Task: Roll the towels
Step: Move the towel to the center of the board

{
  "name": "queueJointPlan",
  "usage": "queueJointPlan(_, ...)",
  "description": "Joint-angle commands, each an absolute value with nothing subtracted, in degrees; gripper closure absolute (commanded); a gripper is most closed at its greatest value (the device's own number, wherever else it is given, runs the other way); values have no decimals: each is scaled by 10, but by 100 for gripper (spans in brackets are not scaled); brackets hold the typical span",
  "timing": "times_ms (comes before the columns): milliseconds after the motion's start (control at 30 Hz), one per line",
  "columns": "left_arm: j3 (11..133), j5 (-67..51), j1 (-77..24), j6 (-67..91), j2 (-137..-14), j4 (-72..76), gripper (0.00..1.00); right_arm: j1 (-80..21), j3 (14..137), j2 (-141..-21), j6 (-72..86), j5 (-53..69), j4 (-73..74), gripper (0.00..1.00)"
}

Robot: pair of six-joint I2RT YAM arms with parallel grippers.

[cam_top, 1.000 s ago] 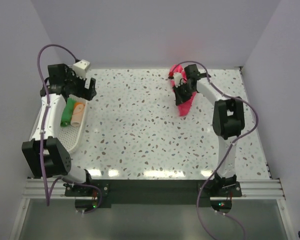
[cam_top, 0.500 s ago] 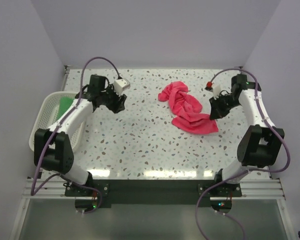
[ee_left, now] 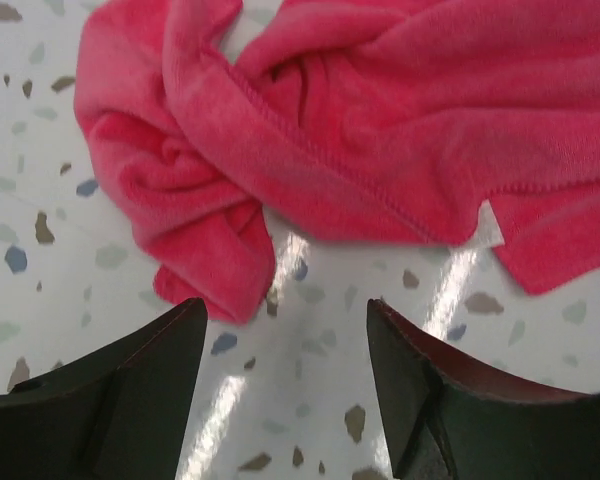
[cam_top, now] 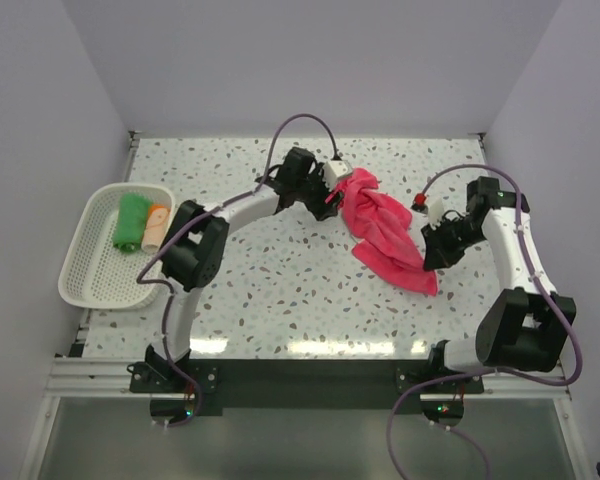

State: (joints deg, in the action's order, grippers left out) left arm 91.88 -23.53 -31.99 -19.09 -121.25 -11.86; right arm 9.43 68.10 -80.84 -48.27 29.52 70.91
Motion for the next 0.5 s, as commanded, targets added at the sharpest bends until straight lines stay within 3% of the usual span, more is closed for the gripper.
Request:
queueJointPlan(0,998,-212,-335,-98,-1263,11,29,97,673,-785,-494,304,742,100)
queueJointPlan(233,1121,-193,-356,-25,-1384,48,26,97,656,-773,-503,319,766,100)
queueJointPlan(467,1237,-150,-366,-25,-1464,6,30,97,642,-753,-502,316,766,100)
